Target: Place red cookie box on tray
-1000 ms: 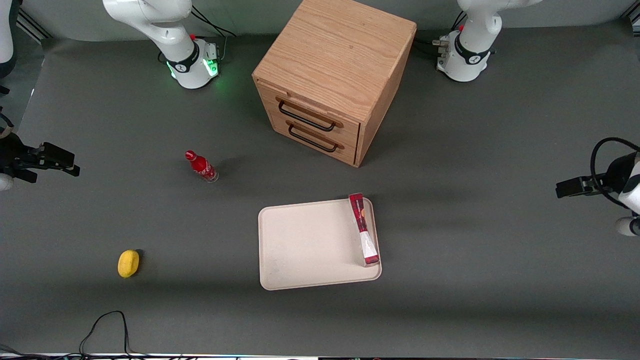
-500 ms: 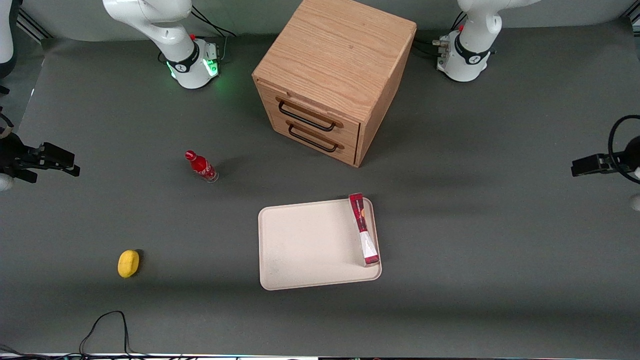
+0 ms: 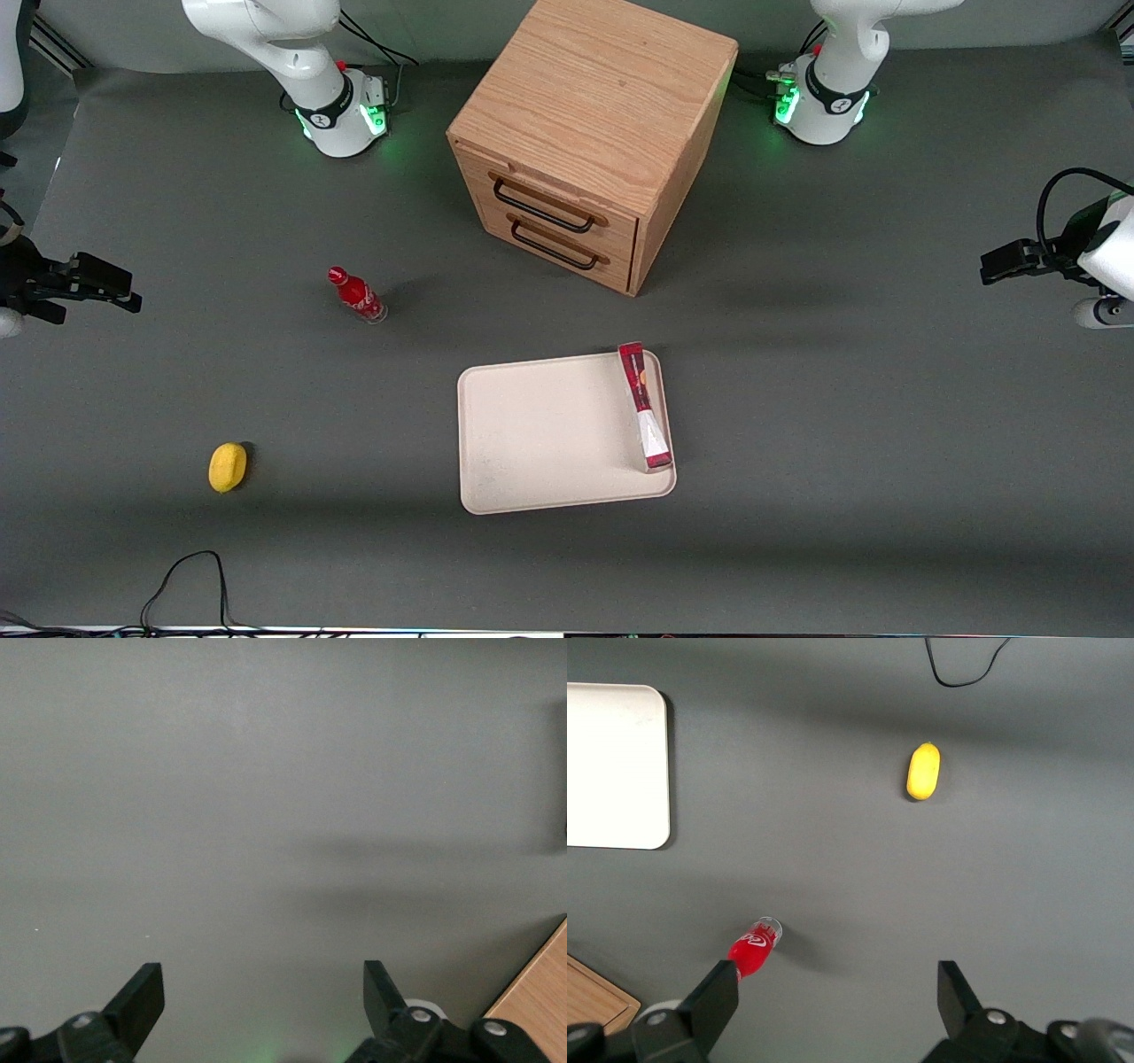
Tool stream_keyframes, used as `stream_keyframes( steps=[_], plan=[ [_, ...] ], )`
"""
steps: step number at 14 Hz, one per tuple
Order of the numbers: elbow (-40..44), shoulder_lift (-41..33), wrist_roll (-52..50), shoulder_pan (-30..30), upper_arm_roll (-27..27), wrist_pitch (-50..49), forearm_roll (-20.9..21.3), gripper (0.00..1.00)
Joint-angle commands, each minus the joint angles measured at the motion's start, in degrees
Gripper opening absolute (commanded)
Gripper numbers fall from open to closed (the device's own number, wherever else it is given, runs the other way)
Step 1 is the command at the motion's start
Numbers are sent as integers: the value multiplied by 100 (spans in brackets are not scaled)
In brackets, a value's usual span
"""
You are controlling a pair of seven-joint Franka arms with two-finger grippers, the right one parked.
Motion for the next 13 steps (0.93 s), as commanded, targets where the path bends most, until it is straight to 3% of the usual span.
stream_keyframes(
  steps=[1, 9, 13],
  plan=[
    [74, -77, 107, 23, 17, -16, -88, 100],
    [549, 328, 283, 391, -228, -113, -27, 100],
    [576, 354, 275, 138, -142, -130, -27, 100]
  ],
)
